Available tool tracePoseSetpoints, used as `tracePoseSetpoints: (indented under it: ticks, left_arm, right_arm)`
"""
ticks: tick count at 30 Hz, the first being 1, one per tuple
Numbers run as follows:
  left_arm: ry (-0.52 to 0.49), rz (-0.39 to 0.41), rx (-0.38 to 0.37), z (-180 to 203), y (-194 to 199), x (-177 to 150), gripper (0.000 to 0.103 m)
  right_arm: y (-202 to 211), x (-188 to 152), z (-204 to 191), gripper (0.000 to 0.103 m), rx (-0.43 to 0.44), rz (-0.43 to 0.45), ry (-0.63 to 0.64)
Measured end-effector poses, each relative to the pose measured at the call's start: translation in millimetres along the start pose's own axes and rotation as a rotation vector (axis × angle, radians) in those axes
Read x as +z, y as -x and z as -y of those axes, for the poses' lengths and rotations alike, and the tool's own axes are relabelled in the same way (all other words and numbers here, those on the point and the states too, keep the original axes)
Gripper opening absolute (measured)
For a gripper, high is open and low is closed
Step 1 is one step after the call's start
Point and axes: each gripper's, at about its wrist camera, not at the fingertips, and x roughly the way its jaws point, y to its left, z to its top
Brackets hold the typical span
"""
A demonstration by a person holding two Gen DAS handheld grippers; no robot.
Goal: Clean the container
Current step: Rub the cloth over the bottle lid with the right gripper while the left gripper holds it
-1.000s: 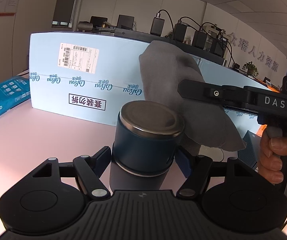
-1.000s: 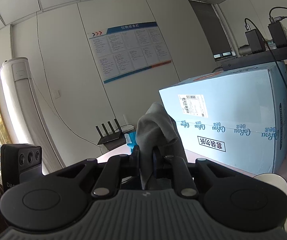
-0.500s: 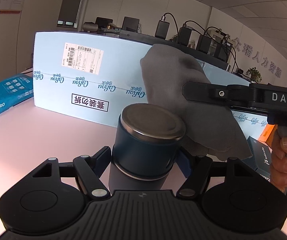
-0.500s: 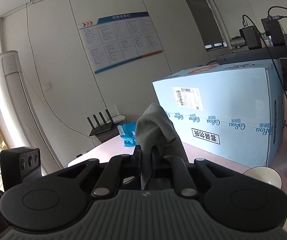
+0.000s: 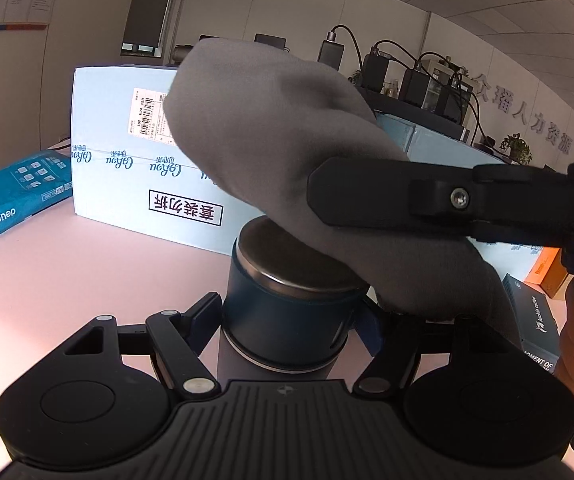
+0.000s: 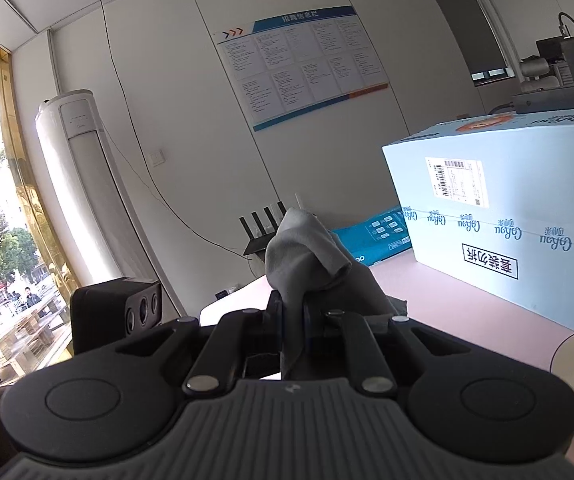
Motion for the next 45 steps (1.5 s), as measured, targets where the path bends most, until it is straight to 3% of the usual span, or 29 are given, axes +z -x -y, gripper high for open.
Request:
tracePoseSetpoints:
  ticks: [10,24,38,45]
  left_arm:
    - [0.001,0.002,0.003,1.0,-0.6,0.0,0.066]
    - [0.006,0.003,0.002,0.0,-1.0,0.6,0.066]
    - [0.005,0.003,0.000,1.1,0.7,0.9,0.066]
    - [0.000,0.003,0.001,4.2,2.0,0.8,0.066]
  right_arm:
    - [-16.1,10.8,-2.6,0.013,0.045,-0.013,-0.001]
    - [-3.2,12.6,13.3,0.013,-0.045,0.045,-0.033]
    - [-9.9,6.9,-0.3,0.013,0.123,0.017,-0.135]
    - [-15.8,13.7,3.3,0.013,0.053,0.020,-0.101]
